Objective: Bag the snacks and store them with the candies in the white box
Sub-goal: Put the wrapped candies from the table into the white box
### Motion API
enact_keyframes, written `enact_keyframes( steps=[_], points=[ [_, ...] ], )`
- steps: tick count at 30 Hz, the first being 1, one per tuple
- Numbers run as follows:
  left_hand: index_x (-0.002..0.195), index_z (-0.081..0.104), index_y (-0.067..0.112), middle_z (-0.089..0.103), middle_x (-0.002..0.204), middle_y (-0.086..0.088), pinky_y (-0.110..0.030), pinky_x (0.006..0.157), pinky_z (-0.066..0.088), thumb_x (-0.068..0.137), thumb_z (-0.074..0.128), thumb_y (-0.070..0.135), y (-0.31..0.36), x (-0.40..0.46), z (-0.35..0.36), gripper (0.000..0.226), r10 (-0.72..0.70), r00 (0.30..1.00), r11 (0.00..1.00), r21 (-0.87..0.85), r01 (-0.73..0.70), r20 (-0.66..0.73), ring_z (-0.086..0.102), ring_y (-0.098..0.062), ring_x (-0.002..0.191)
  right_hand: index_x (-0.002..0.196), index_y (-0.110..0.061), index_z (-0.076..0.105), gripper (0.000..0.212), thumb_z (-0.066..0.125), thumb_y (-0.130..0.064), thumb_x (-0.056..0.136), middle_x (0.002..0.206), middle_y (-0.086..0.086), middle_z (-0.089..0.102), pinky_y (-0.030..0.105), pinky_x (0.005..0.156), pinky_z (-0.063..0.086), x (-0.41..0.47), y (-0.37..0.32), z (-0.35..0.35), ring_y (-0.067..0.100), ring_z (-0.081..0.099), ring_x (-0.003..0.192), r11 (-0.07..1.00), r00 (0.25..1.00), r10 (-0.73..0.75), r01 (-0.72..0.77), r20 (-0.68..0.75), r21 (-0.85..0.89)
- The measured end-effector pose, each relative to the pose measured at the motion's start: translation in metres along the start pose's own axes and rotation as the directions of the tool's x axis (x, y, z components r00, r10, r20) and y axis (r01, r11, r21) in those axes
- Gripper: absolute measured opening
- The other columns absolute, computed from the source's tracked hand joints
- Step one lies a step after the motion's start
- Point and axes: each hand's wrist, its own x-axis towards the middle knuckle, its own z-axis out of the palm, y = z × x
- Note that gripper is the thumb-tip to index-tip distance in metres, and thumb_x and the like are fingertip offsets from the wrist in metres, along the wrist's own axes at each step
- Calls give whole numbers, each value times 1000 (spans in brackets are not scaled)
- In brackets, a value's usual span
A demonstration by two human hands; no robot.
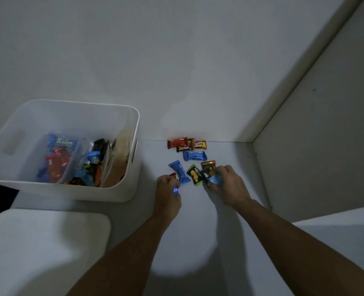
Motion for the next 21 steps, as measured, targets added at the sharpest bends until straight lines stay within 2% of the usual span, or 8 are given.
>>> enact_keyframes(
  steps=[3, 4, 7, 9, 14, 16, 18, 21],
  points=[
    [92, 66, 3, 60, 97, -15, -35, 79, 54, 70, 69, -12, 13, 3, -20, 26, 134, 991, 989, -66, -136, -26, 57, -26, 90, 114, -22, 55, 37, 67, -40, 84, 106, 3, 59, 30, 71, 44, 5, -25, -19, 17, 53, 88, 997, 1000, 16, -15, -13, 80],
    [89, 65, 4, 61, 92, -14, -37, 76, 53, 70, 69, -12, 20, 7, -30, 24, 158, 987, 982, -100, -161, -43, 57, -28, 87, 109, -23, 56, 34, 67, -42, 84, 101, 3, 62, 34, 70, 48, 8, -36, -27, 18, 55, 86, 993, 999, 22, -18, -26, 116],
    [85, 63, 10, 60, 94, -9, -36, 81, 50, 76, 66, -4, 44, 23, -69, 17, 112, 993, 977, -178, -119, -44, 57, -26, 91, 95, -26, 57, 24, 66, -45, 84, 89, 3, 67, 37, 71, 55, 20, -74, -52, 22, 63, 81, 966, 998, 5, 12, -66, 258],
    [80, 61, 13, 62, 92, -9, -36, 80, 50, 75, 66, -1, 57, 35, -99, 16, 140, 985, 962, -223, -159, -98, 58, -25, 88, 95, -23, 60, 21, 64, -42, 87, 90, 6, 68, 37, 72, 54, 29, -103, -67, 23, 64, 83, 941, 995, -27, 58, -97, 334],
    [70, 53, 25, 62, 84, -5, -11, 67, 44, 73, 66, 5, 61, 57, -179, 24, 88, 973, 953, -266, -145, -214, 57, -17, 77, 102, -12, 64, 28, 58, -38, 93, 91, 5, 64, 33, 79, 47, 51, -184, -92, 22, 59, 87, 909, 989, -110, 142, -103, 392],
    [70, 54, 27, 63, 86, -3, -14, 72, 48, 73, 66, 6, 49, 61, -207, 24, 37, 967, 944, -308, -117, -254, 60, -17, 80, 102, -12, 65, 28, 57, -38, 93, 94, 7, 65, 30, 78, 44, 59, -216, -93, 22, 59, 88, 898, 987, -136, 160, -87, 409],
    [73, 58, 18, 64, 84, -3, -12, 71, 44, 78, 70, 8, 29, 62, -230, 17, -19, 959, 954, -293, -68, -282, 58, -17, 80, 104, -12, 66, 30, 55, -38, 94, 104, 10, 68, 33, 84, 46, 64, -248, -89, 25, 61, 96, 889, 986, -158, 164, -50, 428],
    [77, 63, 11, 64, 82, -2, -26, 75, 45, 79, 72, 11, -2, 58, -259, 9, -89, 955, 969, -246, 18, -283, 58, -20, 81, 108, -13, 66, 31, 54, -38, 94, 114, 13, 67, 36, 91, 46, 69, -291, -74, 30, 60, 106, 873, 989, -150, 131, 4, 471]
  ],
)
